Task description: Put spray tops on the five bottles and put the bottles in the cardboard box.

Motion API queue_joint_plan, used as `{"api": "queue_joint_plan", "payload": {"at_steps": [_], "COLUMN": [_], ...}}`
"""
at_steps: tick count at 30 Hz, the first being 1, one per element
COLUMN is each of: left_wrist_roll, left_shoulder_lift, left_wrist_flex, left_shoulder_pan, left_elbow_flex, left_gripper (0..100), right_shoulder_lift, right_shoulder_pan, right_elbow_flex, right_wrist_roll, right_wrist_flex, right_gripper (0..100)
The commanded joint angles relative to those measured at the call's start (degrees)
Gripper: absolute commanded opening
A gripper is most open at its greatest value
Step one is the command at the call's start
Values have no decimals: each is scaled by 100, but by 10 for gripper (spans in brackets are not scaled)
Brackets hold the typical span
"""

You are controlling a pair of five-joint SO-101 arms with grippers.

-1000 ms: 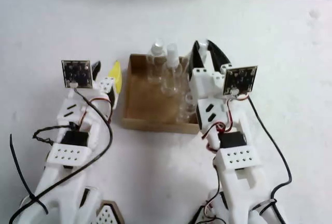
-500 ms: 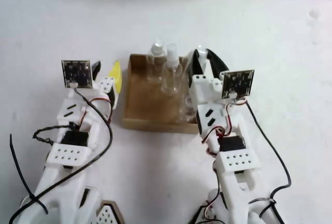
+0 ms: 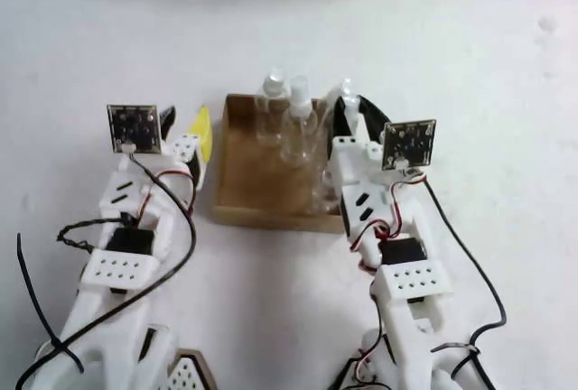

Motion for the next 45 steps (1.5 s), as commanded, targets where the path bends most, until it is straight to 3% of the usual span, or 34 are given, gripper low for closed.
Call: {"api": "queue_joint_plan", "payload": {"at_steps": [1, 9, 16, 22, 32, 39, 45], "left_wrist_roll": [-79, -79, -79, -79, -79, -79, -79], "left_shoulder_lift": [-154, -145, -145, -145, -145, -154, -163], "left_wrist_flex": [-149, -149, -149, -149, -149, -149, -149], "left_shoulder_pan": [13, 13, 13, 13, 13, 22, 22], "left_elbow_flex": [-53, -62, -62, -62, -62, -62, -53], "left_gripper": [161, 161, 161, 161, 161, 161, 161], "right_shoulder_lift": [-136, -664, -1886, -1446, 488, 892, 954], "right_shoulder_pan": [-84, -75, -31, -75, -92, -295, -13], "right_elbow_flex": [-35, -26, -642, -1591, -2629, -2813, -2769], "right_wrist_roll": [0, 0, -62, -62, -70, -70, -62], "right_wrist_flex": [22, 224, 2018, 3134, 3222, 3204, 3248], "right_gripper": [113, 114, 113, 112, 111, 111, 15]}}
